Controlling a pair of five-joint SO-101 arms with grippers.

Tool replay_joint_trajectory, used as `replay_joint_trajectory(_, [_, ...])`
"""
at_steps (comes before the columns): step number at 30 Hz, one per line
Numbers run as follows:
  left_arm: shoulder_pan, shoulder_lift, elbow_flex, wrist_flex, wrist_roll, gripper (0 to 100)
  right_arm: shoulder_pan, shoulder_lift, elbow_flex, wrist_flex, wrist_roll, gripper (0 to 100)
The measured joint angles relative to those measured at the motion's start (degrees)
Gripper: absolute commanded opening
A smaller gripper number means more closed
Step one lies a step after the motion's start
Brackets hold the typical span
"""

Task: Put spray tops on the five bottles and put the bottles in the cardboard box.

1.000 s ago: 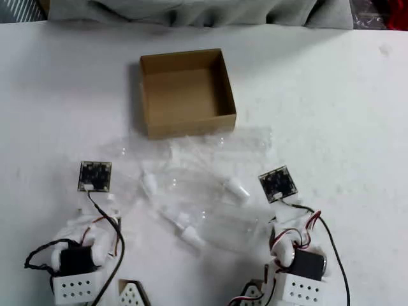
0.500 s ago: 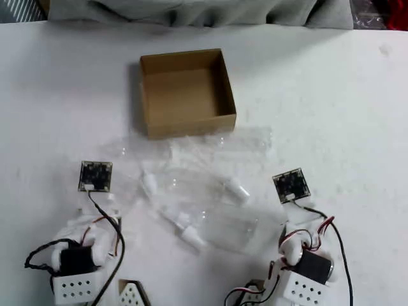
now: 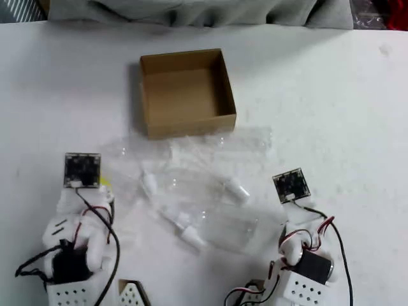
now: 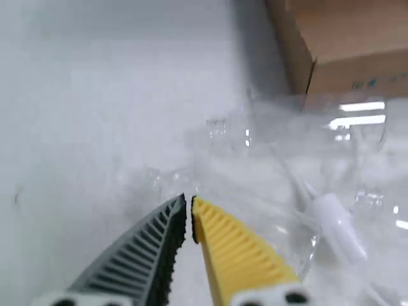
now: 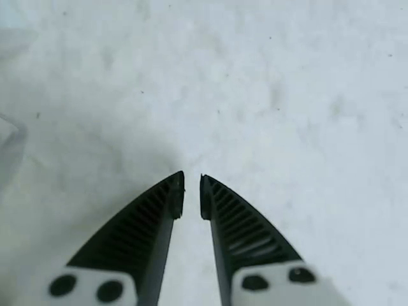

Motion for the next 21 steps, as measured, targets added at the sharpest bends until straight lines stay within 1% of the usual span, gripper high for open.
replay_joint_trajectory(7, [0.00,0.79,-7.56,-1.41,10.73,2,0.00,0.00,0.00,0.00,0.00,1.6])
replay_joint_trajectory(10, [0.00,8.70,-11.69,-1.85,13.89,2,0.00,0.00,0.00,0.00,0.00,1.6])
replay_joint_trajectory(14, [0.00,23.56,-19.60,-1.85,18.11,2,0.00,0.00,0.00,0.00,0.00,1.6])
replay_joint_trajectory(16, [-0.26,31.38,-23.47,-1.85,20.92,6,0.00,0.00,0.00,0.00,0.00,1.6])
replay_joint_trajectory(19, [-0.44,42.64,-28.31,-1.93,24.88,16,0.26,0.00,0.00,0.00,0.00,1.6])
replay_joint_trajectory(21, [-0.44,48.97,-31.12,-1.93,27.78,21,0.44,0.00,0.00,0.00,0.09,1.6])
